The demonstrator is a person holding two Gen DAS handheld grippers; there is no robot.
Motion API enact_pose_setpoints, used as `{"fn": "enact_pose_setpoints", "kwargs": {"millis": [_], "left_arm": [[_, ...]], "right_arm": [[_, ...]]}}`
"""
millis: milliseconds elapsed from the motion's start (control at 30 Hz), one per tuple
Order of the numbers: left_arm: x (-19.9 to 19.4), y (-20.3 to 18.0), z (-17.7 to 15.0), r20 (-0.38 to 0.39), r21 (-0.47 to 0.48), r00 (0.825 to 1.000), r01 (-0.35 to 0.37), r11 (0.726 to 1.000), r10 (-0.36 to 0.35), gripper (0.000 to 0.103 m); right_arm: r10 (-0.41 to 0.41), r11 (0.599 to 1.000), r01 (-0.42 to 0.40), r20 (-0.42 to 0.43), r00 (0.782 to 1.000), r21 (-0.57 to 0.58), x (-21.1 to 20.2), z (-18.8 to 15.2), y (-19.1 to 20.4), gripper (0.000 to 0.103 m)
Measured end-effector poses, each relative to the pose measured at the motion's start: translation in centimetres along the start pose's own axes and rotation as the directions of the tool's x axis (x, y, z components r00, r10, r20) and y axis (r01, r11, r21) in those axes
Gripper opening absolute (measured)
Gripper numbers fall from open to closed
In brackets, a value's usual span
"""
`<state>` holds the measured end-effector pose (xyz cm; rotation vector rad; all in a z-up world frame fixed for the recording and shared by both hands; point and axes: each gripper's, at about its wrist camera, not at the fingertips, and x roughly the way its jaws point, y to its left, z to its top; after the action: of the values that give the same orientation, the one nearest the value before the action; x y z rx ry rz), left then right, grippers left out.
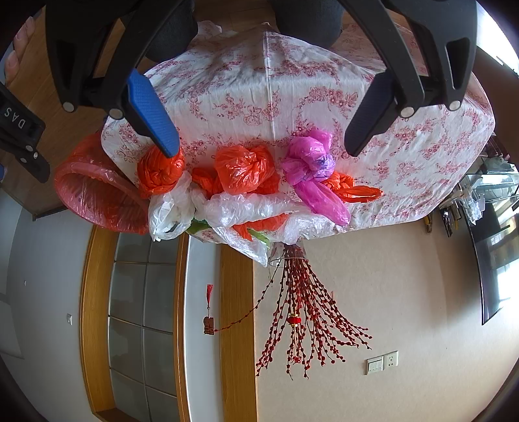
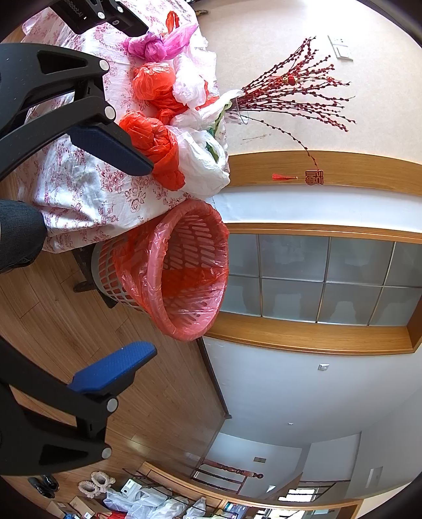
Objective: Collect trash
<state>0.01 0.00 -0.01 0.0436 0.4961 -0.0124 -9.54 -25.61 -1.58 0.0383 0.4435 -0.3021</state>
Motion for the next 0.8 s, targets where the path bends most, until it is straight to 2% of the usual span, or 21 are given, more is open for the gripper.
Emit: {"fn": "enact_pose_setpoints", "kwargs": {"millis": [800], "left_arm": [[-0.26, -0.34, 0.03, -0.001, 0.001, 1.000, 0.001, 1.000, -0.001, 0.099]], "right_arm": [[0.001, 1.000, -0.001, 0.002, 1.000, 0.002, -0.11, 0.12, -0.20, 0.101]]}}
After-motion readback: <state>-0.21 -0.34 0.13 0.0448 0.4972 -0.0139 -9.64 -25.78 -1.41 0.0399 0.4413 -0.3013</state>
